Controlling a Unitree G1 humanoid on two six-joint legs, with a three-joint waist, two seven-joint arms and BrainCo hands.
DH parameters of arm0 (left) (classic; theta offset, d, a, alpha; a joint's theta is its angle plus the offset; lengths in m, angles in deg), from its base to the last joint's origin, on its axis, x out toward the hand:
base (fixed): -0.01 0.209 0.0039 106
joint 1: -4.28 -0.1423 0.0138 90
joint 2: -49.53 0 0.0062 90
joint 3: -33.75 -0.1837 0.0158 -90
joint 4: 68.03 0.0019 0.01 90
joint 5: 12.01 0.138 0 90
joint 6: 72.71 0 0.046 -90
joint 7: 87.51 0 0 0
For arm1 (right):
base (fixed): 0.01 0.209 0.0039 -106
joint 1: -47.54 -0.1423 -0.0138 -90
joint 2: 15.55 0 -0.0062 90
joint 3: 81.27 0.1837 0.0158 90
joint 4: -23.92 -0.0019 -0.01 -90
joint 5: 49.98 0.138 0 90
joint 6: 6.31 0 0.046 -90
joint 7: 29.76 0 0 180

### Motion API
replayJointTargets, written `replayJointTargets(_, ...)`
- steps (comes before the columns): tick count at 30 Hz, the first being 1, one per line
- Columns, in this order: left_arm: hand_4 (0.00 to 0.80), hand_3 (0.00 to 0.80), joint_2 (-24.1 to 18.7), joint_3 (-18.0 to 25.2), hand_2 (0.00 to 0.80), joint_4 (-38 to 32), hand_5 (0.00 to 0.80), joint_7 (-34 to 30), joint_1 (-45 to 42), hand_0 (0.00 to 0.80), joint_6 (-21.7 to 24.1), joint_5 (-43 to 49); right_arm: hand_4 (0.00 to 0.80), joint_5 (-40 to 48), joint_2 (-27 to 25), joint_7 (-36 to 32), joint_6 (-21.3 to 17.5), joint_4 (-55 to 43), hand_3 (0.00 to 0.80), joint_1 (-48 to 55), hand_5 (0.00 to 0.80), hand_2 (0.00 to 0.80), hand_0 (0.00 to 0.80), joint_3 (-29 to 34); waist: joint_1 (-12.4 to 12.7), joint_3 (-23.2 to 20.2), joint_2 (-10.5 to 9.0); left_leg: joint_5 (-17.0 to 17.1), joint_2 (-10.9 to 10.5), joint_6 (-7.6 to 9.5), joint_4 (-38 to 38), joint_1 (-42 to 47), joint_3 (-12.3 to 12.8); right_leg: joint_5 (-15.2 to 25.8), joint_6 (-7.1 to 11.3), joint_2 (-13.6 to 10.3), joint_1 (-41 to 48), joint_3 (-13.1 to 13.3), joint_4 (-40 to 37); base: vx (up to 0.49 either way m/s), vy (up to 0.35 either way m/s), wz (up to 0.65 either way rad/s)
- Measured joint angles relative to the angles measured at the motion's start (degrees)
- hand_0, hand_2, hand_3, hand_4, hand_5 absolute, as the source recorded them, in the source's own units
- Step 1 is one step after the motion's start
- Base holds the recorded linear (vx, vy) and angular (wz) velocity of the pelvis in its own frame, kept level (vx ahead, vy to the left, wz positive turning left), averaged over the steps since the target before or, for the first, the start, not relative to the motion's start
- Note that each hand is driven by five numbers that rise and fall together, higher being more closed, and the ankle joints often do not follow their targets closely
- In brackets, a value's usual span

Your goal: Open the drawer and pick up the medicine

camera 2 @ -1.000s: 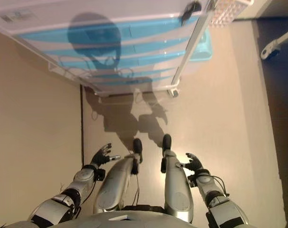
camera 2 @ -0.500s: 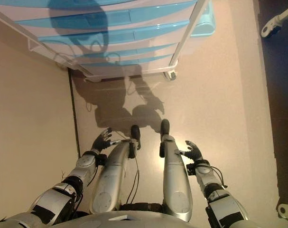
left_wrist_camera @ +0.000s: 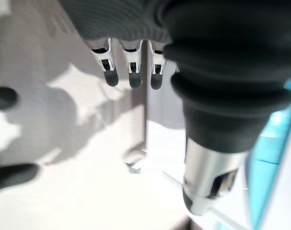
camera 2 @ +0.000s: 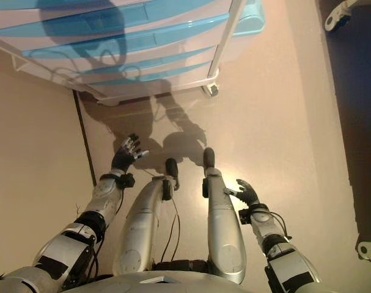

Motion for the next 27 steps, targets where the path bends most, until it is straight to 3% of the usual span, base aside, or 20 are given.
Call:
replayJointTargets(6, 0.000, 0.000, -3.23, 2.49, 0.000, -5.21, 0.000, -8.90, 3.30, 0.000, -1.55, -14.69, 0.000, -0.24, -1.91, -0.33, 1.25, -1.32, 0.000, 0.31, 0.000, 0.000, 0.000, -0.43, -1.02, 0.00, 0.00, -0.83, 0.45, -0.06, 1.18, 0.12, 0.41, -0.24, 0.68, 0.56, -0.07, 0.89, 1.03, 0.039, 0.025, -0.06)
replayJointTargets(16, 0.000, 0.000, -4.06, 7.78, 0.000, -10.64, 0.000, -22.00, 9.87, 0.000, -4.09, -35.48, 0.000, -0.25, -2.62, -0.42, 1.82, -1.22, 0.000, 2.23, 0.000, 0.000, 0.000, -0.91, -2.40, 0.06, -0.11, -1.79, 1.17, 0.37, 2.56, 0.10, 1.41, -0.20, 0.75, 0.98, 0.08, 1.54, 1.08, 0.022, 0.001, -0.06)
replayJointTargets(27, 0.000, 0.000, -5.13, 8.86, 0.000, -12.36, 0.000, -26.78, 14.95, 0.000, -5.25, -43.02, 0.000, -0.28, -2.58, -1.37, 1.51, -1.26, 0.000, 2.63, 0.000, 0.000, 0.000, -2.94, -3.30, 0.80, -1.72, -2.48, 1.84, 0.79, 3.37, -0.50, 1.60, 0.16, 1.44, 1.34, 0.21, 1.86, 0.10, 0.003, -0.005, -0.01)
